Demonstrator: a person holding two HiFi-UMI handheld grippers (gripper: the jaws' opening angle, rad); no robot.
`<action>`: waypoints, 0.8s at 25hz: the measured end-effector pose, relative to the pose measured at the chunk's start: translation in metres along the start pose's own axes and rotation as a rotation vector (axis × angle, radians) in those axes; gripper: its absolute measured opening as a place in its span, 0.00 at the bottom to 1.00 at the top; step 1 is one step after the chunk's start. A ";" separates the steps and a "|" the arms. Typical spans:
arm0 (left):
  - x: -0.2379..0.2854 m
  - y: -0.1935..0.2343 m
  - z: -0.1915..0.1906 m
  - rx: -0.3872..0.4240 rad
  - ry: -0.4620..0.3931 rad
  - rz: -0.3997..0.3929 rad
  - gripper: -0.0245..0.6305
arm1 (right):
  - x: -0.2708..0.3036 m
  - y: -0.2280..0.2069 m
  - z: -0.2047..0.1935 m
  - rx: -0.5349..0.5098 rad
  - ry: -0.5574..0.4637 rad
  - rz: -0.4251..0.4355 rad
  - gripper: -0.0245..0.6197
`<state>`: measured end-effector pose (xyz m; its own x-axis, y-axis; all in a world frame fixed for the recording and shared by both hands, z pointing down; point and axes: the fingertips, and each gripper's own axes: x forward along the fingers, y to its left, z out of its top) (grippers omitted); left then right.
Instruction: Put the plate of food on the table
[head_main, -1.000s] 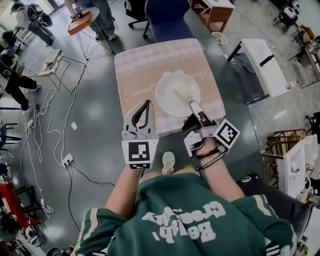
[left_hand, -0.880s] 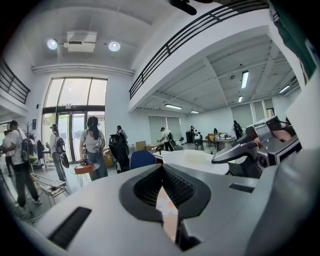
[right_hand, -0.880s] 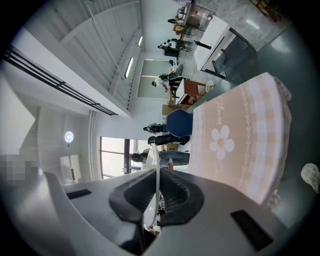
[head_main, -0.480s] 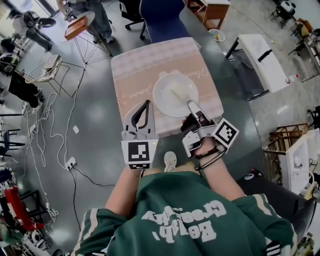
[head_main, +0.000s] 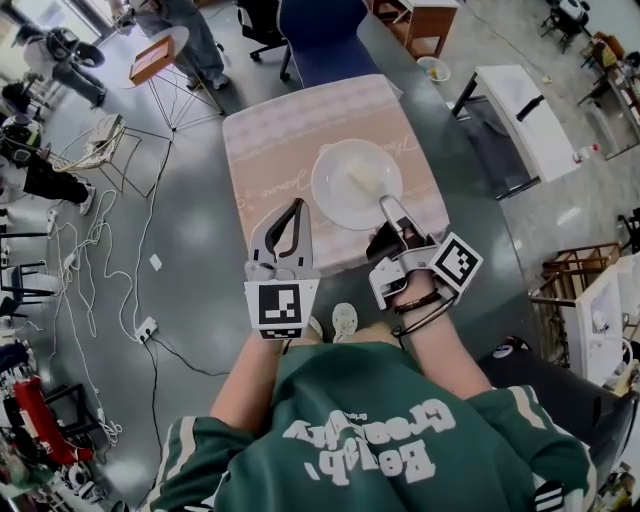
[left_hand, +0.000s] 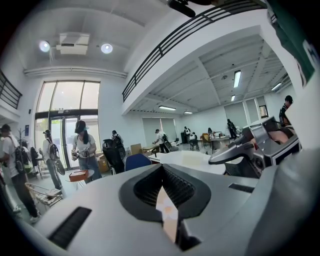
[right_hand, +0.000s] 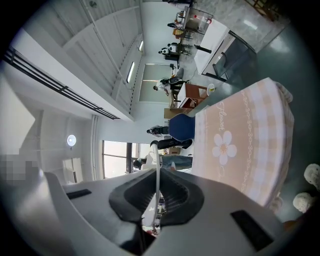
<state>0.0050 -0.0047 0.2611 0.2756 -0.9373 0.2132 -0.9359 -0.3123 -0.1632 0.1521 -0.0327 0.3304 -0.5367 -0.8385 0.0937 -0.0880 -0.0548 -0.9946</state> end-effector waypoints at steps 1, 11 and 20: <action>0.000 0.000 0.000 -0.002 0.001 0.001 0.05 | 0.000 -0.001 0.000 -0.002 0.002 -0.003 0.08; -0.004 0.026 -0.003 0.012 -0.010 -0.006 0.05 | 0.016 0.002 -0.023 -0.021 0.008 -0.005 0.08; 0.013 0.054 -0.015 -0.002 0.006 -0.049 0.05 | 0.034 0.005 -0.037 -0.051 -0.020 -0.036 0.08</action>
<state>-0.0455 -0.0312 0.2693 0.3194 -0.9200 0.2271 -0.9217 -0.3573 -0.1510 0.1026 -0.0413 0.3306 -0.5160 -0.8470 0.1275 -0.1493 -0.0577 -0.9871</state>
